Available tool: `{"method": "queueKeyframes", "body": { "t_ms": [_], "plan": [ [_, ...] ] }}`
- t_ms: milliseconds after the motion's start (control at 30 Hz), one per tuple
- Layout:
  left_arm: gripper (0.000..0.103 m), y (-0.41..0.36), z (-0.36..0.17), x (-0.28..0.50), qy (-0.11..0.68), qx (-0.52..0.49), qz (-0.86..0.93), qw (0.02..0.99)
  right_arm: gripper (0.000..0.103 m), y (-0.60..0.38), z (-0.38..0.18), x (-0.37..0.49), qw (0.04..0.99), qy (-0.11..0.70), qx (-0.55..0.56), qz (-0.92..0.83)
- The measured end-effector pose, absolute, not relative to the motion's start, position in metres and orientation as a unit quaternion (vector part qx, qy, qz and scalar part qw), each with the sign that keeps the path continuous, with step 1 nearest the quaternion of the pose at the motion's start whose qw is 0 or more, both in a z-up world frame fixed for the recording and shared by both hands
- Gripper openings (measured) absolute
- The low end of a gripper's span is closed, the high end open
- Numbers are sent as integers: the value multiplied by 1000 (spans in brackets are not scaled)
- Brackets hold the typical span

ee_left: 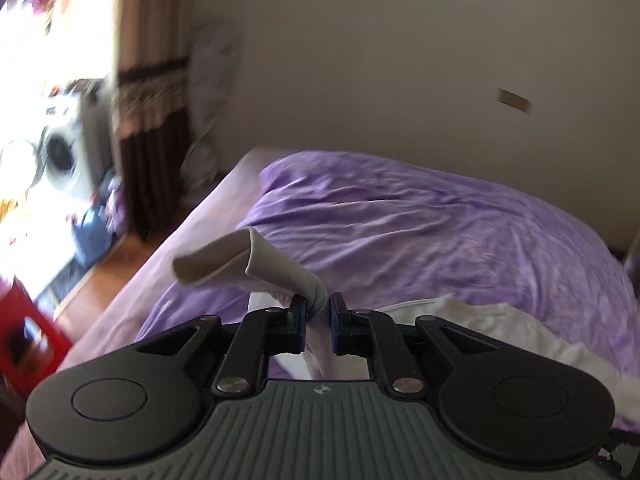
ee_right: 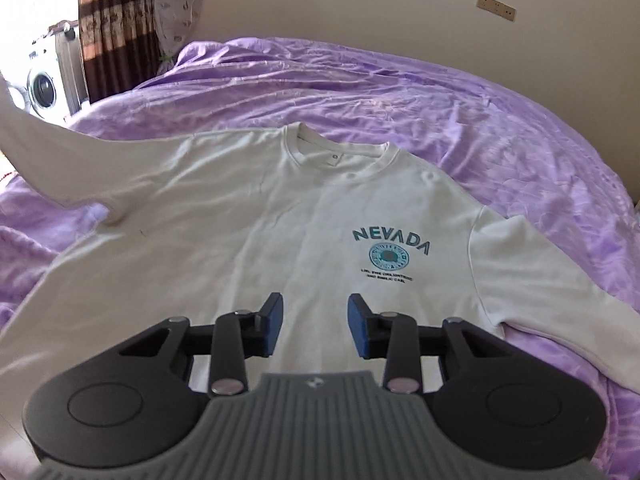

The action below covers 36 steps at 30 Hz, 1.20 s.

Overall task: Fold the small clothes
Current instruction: 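Grasp the cuff with the left gripper, fold the sleeve across the body, release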

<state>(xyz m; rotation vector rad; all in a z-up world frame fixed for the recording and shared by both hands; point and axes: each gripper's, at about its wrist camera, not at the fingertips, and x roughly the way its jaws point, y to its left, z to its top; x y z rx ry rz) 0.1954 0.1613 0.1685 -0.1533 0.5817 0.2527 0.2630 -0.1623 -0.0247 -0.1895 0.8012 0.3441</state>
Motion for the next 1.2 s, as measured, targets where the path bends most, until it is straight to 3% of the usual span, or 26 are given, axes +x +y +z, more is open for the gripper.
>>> {"method": "queueKeyframes", "body": {
  "t_ms": [133,333,400,567,700,800,900,967,1067,1200],
  "plan": [
    [11,80,147,230,296,-38,65,952,32,-179,-18,267,903,393,-57,163],
    [11,-26,51,279,352,13,-51,935,21,-211,-20,271,902,401,8,159],
    [11,-45,14,293,389,5,-85,917,14,-221,-29,274,897,410,35,161],
    [13,-67,-56,307,456,-16,-147,878,14,-237,-60,284,890,420,82,155],
    [37,-62,-73,299,485,-54,-204,849,14,-241,-78,296,871,450,113,160],
    [56,-53,-69,286,480,-66,-234,843,19,-241,-81,300,864,463,119,159],
    [57,-29,-57,265,465,-82,-230,851,22,-244,-81,304,853,475,140,161],
    [57,-9,-46,256,448,-85,-194,869,35,-246,-81,307,842,488,161,162],
    [57,22,-39,243,433,-80,-98,893,45,-247,-89,313,816,511,212,168],
    [57,60,-49,226,424,-119,-30,898,45,-243,-110,315,784,546,256,149]
  ]
}}
